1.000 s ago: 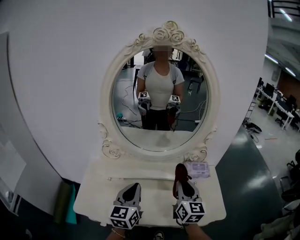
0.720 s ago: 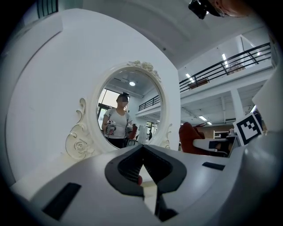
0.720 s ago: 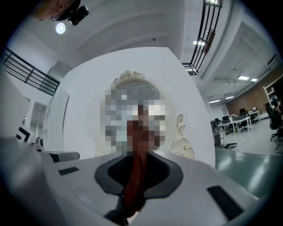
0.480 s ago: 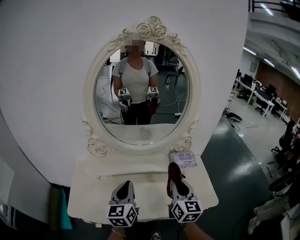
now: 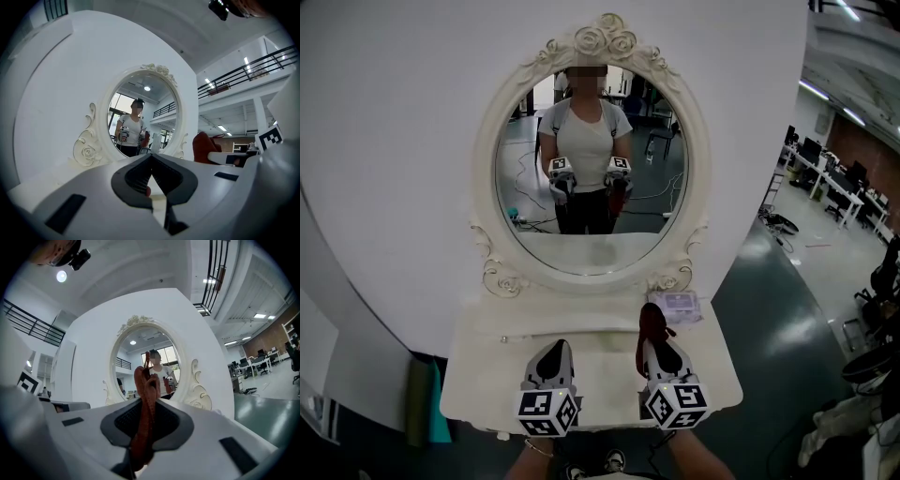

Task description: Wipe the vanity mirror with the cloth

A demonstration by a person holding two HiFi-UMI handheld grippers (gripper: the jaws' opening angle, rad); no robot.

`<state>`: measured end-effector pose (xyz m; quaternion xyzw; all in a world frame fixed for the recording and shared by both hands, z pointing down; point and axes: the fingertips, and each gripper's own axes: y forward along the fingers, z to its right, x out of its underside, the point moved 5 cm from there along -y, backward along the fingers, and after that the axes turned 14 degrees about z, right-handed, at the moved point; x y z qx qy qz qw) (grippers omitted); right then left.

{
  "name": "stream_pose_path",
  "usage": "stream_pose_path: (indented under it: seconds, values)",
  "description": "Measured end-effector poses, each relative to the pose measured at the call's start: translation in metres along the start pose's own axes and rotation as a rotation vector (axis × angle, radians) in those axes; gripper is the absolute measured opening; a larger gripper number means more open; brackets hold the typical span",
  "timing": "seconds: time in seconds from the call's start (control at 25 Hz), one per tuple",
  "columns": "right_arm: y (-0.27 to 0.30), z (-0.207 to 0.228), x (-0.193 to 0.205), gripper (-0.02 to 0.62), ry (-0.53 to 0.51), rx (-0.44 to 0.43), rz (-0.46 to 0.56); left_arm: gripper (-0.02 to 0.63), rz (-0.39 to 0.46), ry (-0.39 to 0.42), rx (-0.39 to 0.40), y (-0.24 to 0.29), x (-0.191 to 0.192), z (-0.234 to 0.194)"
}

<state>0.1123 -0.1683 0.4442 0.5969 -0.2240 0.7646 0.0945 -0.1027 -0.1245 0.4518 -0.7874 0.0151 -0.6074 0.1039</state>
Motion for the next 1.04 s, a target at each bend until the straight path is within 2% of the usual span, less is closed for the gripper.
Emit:
stream_pose_path:
  seconds: [0.48, 1.04]
  values:
    - [0.004, 0.001, 0.006, 0.06, -0.016, -0.02, -0.045, 0.003, -0.013, 0.006, -0.048, 0.0, 0.002, -0.004]
    - [-0.01, 0.005, 0.017, 0.06, -0.01, -0.024, -0.1, 0.003, -0.045, 0.012, -0.047, -0.007, 0.009, 0.002]
